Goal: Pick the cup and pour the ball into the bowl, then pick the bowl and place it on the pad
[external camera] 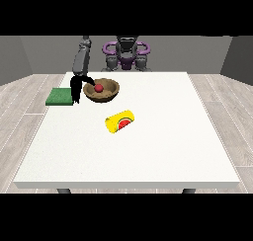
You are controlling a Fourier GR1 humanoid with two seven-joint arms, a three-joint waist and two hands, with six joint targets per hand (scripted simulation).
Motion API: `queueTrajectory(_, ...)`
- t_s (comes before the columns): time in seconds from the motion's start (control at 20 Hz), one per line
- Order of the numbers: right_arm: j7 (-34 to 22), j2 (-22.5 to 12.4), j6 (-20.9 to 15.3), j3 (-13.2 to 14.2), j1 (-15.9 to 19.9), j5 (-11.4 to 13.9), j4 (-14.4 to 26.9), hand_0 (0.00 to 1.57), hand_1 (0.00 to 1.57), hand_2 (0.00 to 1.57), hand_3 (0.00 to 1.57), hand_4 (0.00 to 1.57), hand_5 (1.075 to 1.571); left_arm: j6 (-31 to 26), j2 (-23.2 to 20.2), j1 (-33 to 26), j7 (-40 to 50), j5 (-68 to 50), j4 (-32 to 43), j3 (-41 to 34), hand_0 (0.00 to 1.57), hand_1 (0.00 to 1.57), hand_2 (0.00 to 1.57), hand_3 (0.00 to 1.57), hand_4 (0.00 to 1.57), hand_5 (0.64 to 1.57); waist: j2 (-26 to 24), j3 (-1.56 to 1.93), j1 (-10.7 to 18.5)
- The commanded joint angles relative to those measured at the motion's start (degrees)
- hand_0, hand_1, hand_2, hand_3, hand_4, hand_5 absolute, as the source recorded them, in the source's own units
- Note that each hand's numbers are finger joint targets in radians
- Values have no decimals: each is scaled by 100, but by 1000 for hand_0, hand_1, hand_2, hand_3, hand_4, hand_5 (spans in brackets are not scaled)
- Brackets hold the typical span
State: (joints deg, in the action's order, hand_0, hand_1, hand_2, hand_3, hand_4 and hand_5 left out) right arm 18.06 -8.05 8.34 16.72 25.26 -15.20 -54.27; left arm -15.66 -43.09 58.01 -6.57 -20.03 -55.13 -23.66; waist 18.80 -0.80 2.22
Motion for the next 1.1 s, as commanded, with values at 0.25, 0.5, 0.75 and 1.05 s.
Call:
queueTrajectory(0.25, 577, -6, -26, 153, 275, 28, 831, 0, 0, 0, 0, 284, 1566, -48, -245, 320, 230, -195, -354, -38, 0, 0, 0, 0, 0, 1528, 532, 92, 252)
queueTrajectory(0.5, 79, 364, -727, -135, 652, 245, 547, 0, 0, 0, 0, 405, 1570, -114, -225, 367, 252, -214, -85, 3, 0, 0, 0, 0, 0, 1541, 318, 81, 259)
queueTrajectory(0.75, 136, 696, -1133, -309, 541, 474, 584, 0, 0, 0, 0, 437, 1570, -266, -385, 451, 240, -291, -33, -62, 0, 0, 0, 0, 0, 1540, 379, 79, 428)
queueTrajectory(1.05, -169, 516, -1583, -213, 378, 699, 831, 1571, 1571, 1571, 861, 868, 1421, -244, -578, 817, 629, -467, -43, -119, 0, 0, 0, 0, 0, 1537, 454, 82, 448)
